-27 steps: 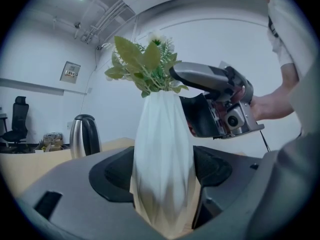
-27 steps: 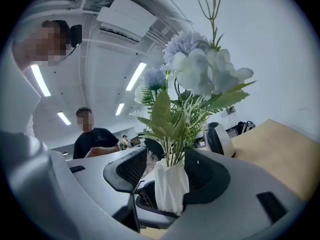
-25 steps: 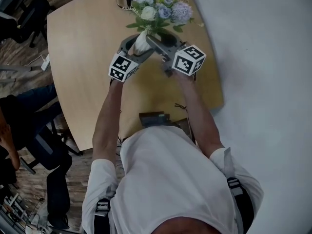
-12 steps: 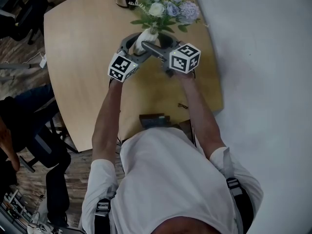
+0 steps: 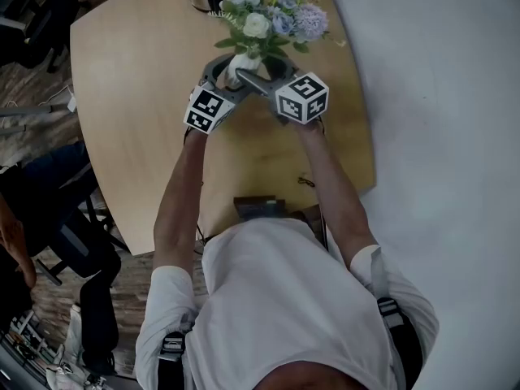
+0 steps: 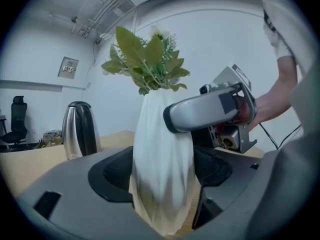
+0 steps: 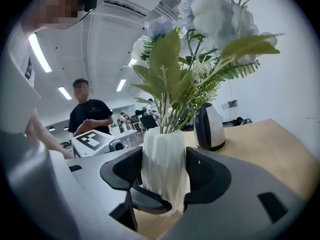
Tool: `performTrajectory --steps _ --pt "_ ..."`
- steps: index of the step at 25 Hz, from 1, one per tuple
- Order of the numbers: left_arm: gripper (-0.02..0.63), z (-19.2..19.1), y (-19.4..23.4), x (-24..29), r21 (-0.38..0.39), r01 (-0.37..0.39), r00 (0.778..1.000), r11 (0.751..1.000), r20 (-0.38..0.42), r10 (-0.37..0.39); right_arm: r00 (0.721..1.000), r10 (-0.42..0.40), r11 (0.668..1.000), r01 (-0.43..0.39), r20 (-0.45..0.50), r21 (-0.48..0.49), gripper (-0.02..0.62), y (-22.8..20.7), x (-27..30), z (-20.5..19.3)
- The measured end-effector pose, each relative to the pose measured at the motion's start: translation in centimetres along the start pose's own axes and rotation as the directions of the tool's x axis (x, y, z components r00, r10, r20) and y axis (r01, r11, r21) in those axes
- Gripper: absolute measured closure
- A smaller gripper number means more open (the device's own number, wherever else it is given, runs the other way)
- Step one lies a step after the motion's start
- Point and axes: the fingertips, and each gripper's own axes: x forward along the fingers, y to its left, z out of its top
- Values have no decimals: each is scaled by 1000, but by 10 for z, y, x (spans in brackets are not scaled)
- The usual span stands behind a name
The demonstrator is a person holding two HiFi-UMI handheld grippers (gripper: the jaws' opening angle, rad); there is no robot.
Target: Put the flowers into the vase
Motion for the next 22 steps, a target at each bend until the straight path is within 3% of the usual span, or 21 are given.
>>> performTrajectory --steps 8,16,22 --pt "250 -22 8 21 -20 -40 999 999 -33 40 999 -27 999 29 42 -30 318 -21 9 -17" --pt "250 -20 18 30 46 -69 996 997 -47 72 995 -61 988 70 74 -134 319 -24 14 -13" --pt "250 -11 50 29 51 -98 994 994 -40 100 994 -95 962 107 58 -250 319 -24 43 4"
